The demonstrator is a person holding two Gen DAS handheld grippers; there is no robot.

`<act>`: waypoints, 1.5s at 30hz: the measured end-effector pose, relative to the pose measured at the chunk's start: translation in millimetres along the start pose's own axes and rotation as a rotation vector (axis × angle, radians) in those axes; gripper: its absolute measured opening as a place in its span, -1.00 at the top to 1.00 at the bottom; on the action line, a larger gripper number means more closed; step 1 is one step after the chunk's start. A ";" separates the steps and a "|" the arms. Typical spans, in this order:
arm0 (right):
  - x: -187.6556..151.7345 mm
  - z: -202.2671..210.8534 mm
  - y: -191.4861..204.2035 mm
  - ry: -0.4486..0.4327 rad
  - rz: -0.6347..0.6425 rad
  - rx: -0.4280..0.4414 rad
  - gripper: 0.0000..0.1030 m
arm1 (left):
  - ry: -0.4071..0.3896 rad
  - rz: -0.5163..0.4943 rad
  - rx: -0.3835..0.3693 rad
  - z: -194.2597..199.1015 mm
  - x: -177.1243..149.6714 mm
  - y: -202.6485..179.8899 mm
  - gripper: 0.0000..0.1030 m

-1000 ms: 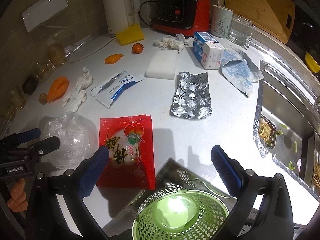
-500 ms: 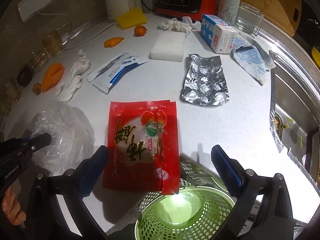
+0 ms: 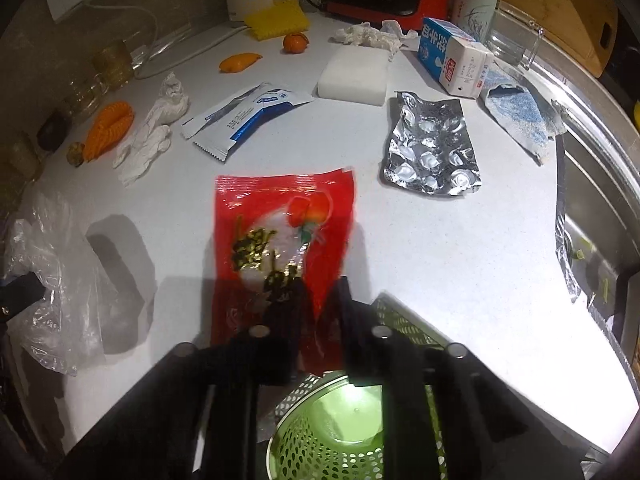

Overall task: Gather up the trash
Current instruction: 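Carry both to the green basket, left drops the bag while right drops the red packet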

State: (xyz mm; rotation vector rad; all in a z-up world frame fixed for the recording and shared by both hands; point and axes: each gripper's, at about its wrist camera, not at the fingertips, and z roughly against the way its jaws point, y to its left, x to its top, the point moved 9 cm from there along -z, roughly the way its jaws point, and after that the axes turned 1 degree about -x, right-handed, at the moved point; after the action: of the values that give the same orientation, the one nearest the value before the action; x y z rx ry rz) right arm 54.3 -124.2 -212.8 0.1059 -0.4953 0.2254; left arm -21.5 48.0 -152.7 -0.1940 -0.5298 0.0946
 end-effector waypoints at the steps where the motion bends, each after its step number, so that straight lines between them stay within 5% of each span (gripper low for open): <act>1: -0.7 0.4 -1.8 0.001 -0.004 0.014 0.80 | 0.001 -0.003 0.002 0.2 -1.6 -2.5 0.83; 14: -5.6 21.7 -13.5 -0.047 -0.003 0.136 0.93 | -0.030 0.022 0.074 20.1 -23.4 -18.7 0.83; 22: -46.4 78.8 -58.2 -0.081 0.050 0.086 0.93 | 0.008 -0.073 -0.056 20.0 -55.8 -93.9 0.83; 32: -131.2 112.3 -146.9 -0.031 0.053 0.012 0.93 | 0.195 -0.160 -0.190 -41.8 -144.5 -201.0 0.83; 35: -147.6 109.6 -162.4 -0.012 0.053 0.011 0.92 | 0.275 -0.151 -0.176 -71.5 -174.4 -210.2 0.51; 37: -155.8 106.8 -168.8 -0.002 0.059 0.016 0.92 | 0.295 -0.128 -0.152 -82.9 -189.1 -211.0 0.00; 42: -172.6 100.6 -170.6 0.016 0.084 0.048 0.91 | 0.284 -0.099 -0.108 -82.7 -197.9 -210.2 -0.32; 45: -176.8 98.0 -163.0 0.019 0.102 0.080 0.90 | 0.272 -0.079 -0.090 -72.0 -192.5 -205.2 -0.33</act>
State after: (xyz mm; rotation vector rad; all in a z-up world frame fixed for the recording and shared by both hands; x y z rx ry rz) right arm -102.8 -330.8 -219.8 0.1568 -0.4732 0.3460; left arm -142.0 -190.8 -265.6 -0.2694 -0.2700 -0.0333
